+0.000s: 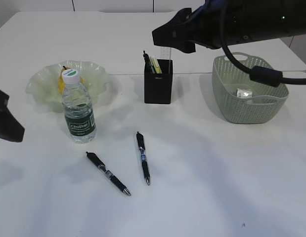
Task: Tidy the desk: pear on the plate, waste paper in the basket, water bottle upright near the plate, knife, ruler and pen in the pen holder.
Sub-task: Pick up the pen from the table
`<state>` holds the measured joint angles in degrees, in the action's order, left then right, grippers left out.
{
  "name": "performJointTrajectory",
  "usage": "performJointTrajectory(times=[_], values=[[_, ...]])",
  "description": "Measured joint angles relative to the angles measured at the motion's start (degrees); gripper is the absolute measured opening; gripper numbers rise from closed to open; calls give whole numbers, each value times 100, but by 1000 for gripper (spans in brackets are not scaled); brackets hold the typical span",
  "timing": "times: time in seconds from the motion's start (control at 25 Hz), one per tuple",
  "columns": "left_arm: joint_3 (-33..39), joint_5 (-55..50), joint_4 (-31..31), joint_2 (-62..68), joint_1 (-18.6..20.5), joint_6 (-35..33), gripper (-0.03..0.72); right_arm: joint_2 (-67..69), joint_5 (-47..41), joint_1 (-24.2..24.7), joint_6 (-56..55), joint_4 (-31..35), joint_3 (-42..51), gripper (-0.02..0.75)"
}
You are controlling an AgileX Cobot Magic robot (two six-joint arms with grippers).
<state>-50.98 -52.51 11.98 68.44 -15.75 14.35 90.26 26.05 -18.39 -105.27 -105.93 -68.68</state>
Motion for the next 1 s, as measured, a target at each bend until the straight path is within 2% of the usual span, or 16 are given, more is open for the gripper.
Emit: performJointTrajectory(times=[0.24, 0.44, 0.68, 1.0], values=[[0, 869, -1092, 131, -1305, 2520, 465, 0, -12, 0, 0, 0, 10, 372], [0, 1280, -2034, 817, -1913, 4387, 461, 0, -82, 0, 0, 0, 10, 372], [0, 1617, -2274, 1770, -2017, 5422, 442, 0, -123, 0, 0, 0, 10, 372], [-219, 2242, -2287, 2728, -2026, 6191, 440, 0, -207, 0, 0, 0, 10, 372]])
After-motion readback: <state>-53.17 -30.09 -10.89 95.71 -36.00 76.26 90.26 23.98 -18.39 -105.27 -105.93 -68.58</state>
